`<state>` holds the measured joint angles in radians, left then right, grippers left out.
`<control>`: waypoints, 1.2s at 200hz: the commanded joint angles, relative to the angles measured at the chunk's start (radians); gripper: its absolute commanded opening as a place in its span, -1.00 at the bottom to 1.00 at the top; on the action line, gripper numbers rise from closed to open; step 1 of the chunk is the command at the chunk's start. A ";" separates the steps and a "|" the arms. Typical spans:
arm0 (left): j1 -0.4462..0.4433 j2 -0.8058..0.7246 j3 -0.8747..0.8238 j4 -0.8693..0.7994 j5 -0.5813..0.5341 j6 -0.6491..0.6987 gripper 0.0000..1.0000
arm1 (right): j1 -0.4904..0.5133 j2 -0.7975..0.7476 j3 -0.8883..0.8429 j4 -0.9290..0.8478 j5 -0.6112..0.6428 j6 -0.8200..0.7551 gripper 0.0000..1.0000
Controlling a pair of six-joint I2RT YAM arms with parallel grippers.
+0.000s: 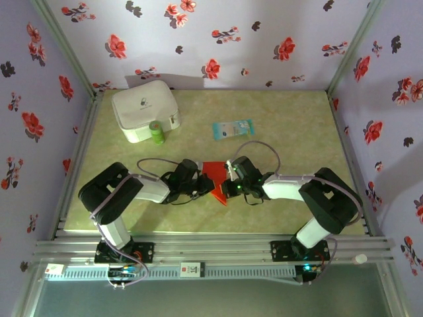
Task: Fold a paper plane with a square sheet of paper (pick it up from the middle)
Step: Third fold the triangle at the center of the table.
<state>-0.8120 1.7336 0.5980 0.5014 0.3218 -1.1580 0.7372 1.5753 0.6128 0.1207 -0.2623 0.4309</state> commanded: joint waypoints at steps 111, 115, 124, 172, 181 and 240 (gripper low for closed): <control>-0.008 0.030 -0.022 -0.028 -0.027 0.018 -1.00 | -0.053 -0.272 0.019 -0.151 -0.071 0.172 -0.12; -0.008 0.030 -0.022 -0.029 -0.027 0.018 -1.00 | -0.053 -0.267 0.018 -0.140 -0.109 0.185 -0.17; -0.007 0.030 -0.020 -0.028 -0.027 0.018 -1.00 | -0.051 -0.250 0.016 -0.119 -0.183 0.219 -0.37; -0.007 0.032 -0.020 -0.027 -0.026 0.019 -1.00 | -0.001 -0.141 0.033 -0.107 -0.265 0.251 -0.93; -0.007 0.032 -0.021 -0.027 -0.026 0.020 -1.00 | 0.011 -0.123 0.045 -0.114 -0.269 0.250 -0.95; -0.008 0.032 -0.021 -0.027 -0.025 0.021 -1.00 | 0.054 -0.020 0.114 -0.178 -0.208 0.219 -0.97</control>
<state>-0.8120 1.7355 0.5930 0.5117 0.3206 -1.1572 0.7792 1.5238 0.6872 -0.0273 -0.4900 0.6624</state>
